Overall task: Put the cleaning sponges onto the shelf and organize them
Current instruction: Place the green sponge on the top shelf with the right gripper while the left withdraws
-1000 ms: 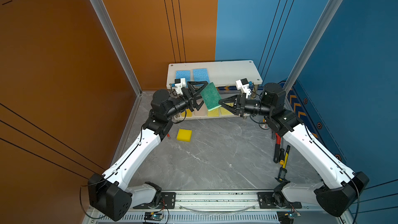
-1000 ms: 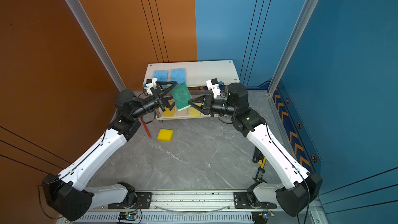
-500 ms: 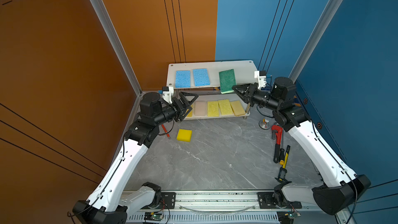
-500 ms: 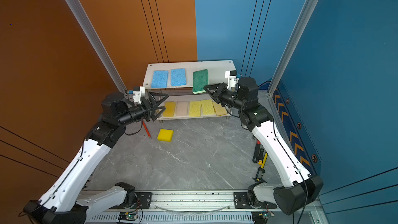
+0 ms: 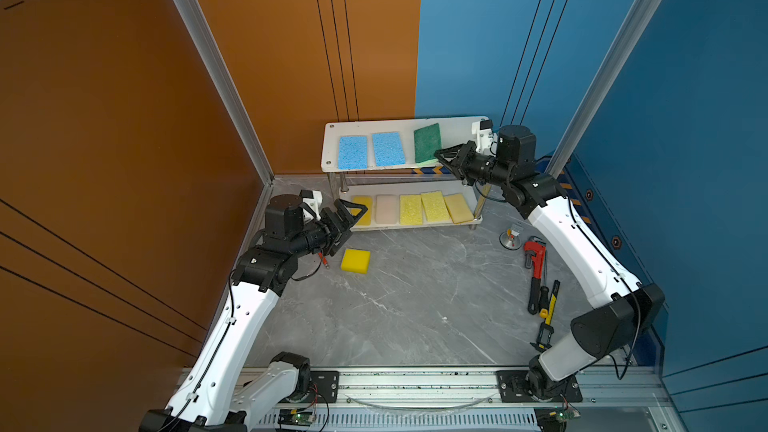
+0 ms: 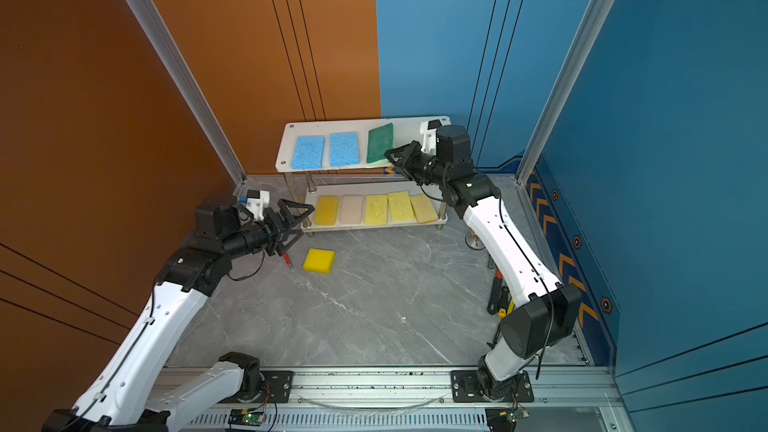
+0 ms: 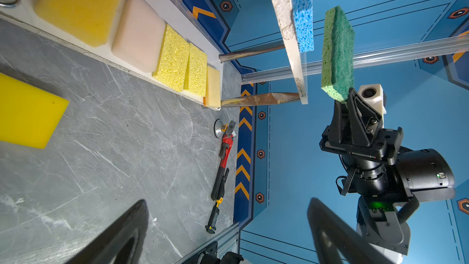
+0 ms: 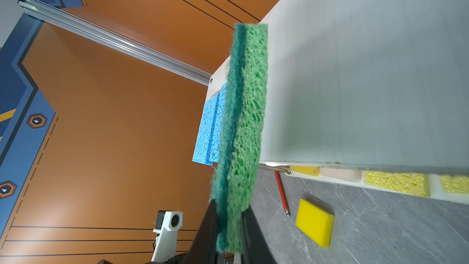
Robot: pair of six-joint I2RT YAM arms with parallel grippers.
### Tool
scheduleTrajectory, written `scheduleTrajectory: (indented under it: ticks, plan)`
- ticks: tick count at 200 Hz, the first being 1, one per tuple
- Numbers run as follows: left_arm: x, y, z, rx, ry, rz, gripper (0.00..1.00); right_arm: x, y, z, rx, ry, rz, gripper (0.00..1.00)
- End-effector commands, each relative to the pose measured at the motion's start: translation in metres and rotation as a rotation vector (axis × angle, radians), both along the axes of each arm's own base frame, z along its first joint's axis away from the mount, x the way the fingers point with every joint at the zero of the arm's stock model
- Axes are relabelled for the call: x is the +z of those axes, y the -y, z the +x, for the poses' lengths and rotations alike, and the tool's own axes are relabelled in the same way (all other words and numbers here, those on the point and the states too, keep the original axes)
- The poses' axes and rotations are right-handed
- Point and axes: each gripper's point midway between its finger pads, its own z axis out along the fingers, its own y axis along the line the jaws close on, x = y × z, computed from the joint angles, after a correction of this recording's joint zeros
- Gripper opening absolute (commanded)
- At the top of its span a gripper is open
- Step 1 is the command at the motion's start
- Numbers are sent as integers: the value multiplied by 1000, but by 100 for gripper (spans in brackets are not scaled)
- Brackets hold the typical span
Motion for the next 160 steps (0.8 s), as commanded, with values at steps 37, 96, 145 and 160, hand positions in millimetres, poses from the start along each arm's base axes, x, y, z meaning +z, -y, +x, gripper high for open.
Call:
scheduleTrajectory:
  ticks: [37,96,145,160]
  plan:
    - [-2,-10,-9,-6,5,8,98,6,-5,19,1,35,-18,16]
    - [-3,-17,-13,16,-2,1,98,-3,-8,32,2,16,-21,17]
    - [-2,-22,-16,26,-1,-2,98,-10,-10,42,0,5,-23,17]
    - [-4,-23,-17,31,-6,-1,98,-10,-11,44,2,5,-21,17]
